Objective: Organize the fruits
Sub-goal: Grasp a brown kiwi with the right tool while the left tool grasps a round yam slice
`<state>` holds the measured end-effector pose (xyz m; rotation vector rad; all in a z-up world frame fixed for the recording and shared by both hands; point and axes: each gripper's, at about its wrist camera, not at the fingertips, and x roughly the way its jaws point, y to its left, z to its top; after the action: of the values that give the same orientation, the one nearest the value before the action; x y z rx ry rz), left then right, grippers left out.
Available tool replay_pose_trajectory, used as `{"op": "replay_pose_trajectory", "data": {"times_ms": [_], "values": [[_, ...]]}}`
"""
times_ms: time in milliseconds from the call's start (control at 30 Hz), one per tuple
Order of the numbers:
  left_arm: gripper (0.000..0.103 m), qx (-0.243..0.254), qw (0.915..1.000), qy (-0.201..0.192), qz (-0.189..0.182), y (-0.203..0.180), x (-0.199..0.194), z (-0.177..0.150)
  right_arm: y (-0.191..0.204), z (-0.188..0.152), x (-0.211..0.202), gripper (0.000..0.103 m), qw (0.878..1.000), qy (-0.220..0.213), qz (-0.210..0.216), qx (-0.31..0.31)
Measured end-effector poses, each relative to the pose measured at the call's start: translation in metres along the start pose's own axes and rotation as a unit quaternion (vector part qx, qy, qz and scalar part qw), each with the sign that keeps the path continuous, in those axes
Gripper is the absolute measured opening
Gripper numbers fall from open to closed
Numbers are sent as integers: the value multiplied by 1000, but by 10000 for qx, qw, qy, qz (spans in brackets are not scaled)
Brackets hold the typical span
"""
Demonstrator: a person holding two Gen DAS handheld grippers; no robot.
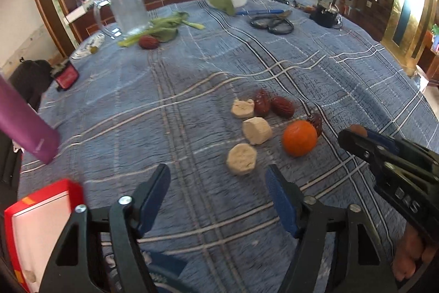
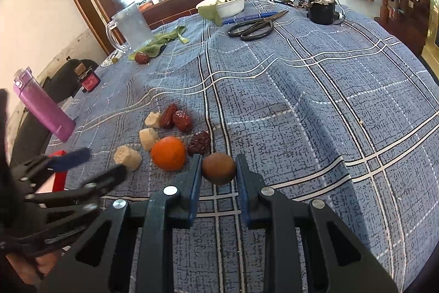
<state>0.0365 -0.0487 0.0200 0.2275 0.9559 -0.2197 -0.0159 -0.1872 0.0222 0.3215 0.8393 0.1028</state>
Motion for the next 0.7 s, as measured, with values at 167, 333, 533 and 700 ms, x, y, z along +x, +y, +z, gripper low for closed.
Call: {"op": "replay_pose_trajectory", "data": {"times_ms": [167,333,533,700], "values": [[44,-43,9996,158,-215,-9,19,7,1,0,0,26,9999,7,105,10],[24,-10,9992,80,-386,-13,26,10,4,-1,2,26,9999,62,120,-43],[24,-86,9996,-119,-253,-8,2,4,5,-1,0,26,9998,-87,41,-149],[24,-150,9978,-641,-118,12,-59,-12,18,-5,-5,26,9985,-304,-5,-457]]}}
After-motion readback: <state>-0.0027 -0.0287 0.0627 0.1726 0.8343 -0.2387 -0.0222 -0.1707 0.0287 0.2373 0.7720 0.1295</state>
